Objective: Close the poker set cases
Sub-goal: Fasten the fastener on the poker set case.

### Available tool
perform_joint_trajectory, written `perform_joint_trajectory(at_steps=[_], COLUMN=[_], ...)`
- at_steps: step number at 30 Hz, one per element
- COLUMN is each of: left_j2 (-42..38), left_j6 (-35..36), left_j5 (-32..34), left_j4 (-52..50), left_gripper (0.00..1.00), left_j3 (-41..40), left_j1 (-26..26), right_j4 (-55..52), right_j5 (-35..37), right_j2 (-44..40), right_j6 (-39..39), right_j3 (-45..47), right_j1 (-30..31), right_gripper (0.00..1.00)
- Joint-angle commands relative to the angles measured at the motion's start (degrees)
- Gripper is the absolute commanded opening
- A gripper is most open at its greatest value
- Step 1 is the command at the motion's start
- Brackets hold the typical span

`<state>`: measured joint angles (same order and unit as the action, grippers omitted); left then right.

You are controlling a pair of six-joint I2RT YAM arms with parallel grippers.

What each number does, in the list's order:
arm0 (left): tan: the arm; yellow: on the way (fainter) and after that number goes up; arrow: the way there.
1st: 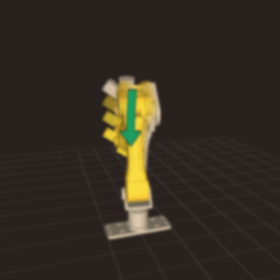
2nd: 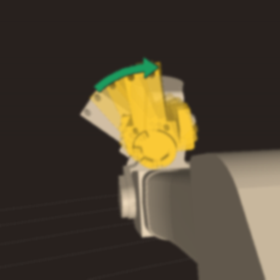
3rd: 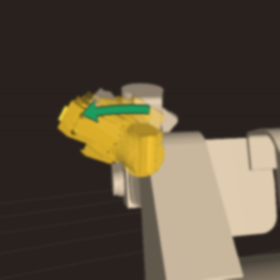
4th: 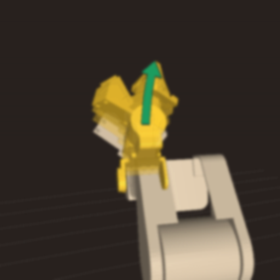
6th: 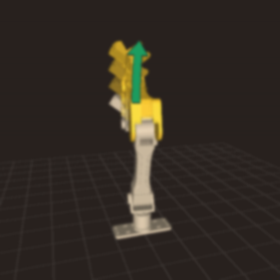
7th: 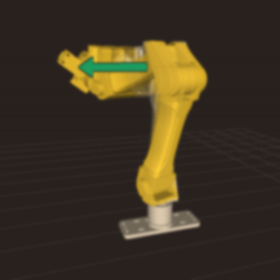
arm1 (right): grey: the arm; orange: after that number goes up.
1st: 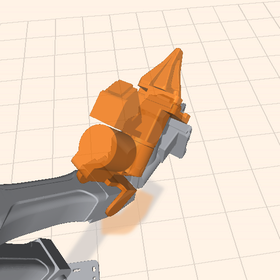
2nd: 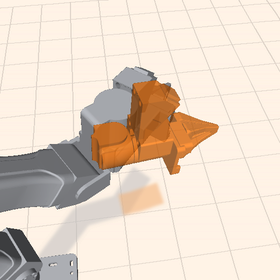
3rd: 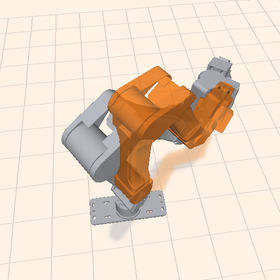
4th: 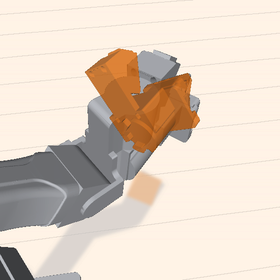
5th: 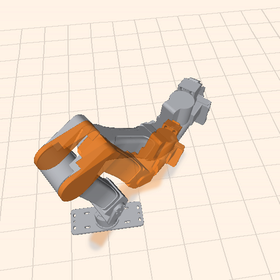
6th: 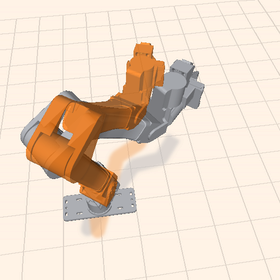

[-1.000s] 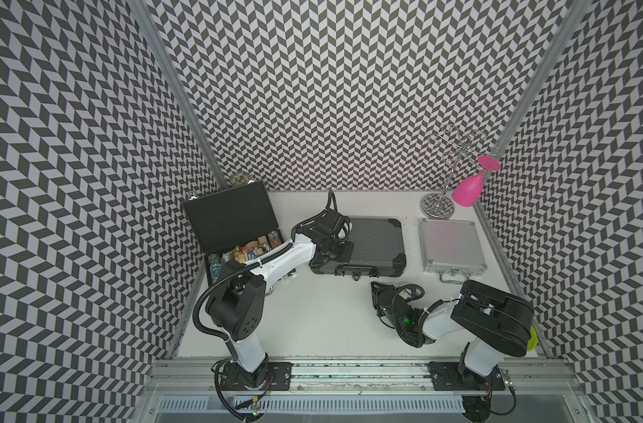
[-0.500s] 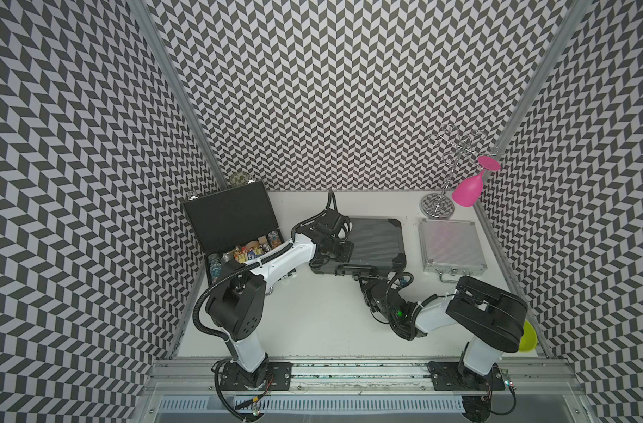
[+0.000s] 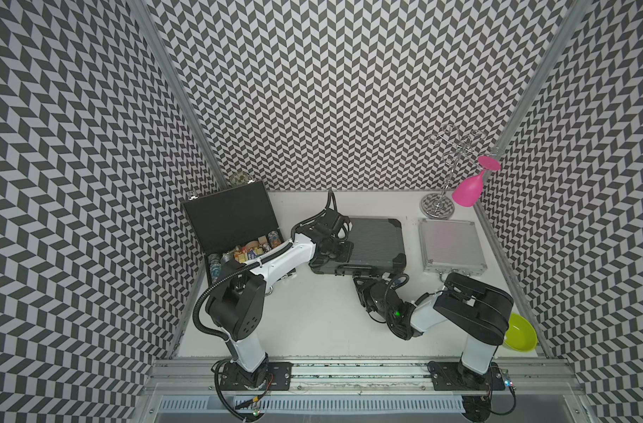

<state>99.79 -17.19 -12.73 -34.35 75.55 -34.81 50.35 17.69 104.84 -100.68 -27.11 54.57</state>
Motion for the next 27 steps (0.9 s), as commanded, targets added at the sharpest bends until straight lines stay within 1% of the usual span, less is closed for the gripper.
perform_joint_trajectory(at_steps=[1,4,10,13,17,22,27], left_j2=[0.6,0.4,0.5,0.4,0.2,0.3,0.4], left_j6=[0.9,0.9,0.8,0.9,1.1,0.9,0.7], left_j5=[1.2,1.3,1.0,1.1,1.3,1.2,1.0], left_j4=[-5.6,-5.8,-6.0,-6.1,-6.3,-5.9,-5.7], left_gripper=[0.0,0.0,0.0,0.0,0.0,0.0,0.0], left_j3=[-1.8,-1.7,-0.8,-0.7,-1.0,-1.0,-0.8], left_j1=[0.4,0.4,0.4,0.4,0.4,0.5,0.5], right_j4=[-0.3,-4.2,-20.4,-24.5,-25.1,-23.7,-25.0], right_j5=[-0.2,-0.2,0.4,0.7,1.1,2.6,3.8], right_j2=[1.5,0.8,-1.1,-1.0,-1.8,-3.2,-3.3], right_j6=[-2.8,-4.1,-2.8,-4.1,-7.1,-9.2,-9.7], right_j3=[0.0,-0.4,-6.7,-7.8,-5.6,-2.6,-3.2], right_j1=[-0.3,-0.3,-0.4,-0.4,-0.5,-0.6,-0.9], right_gripper=[0.34,0.31,0.25,0.21,0.18,0.2,0.2])
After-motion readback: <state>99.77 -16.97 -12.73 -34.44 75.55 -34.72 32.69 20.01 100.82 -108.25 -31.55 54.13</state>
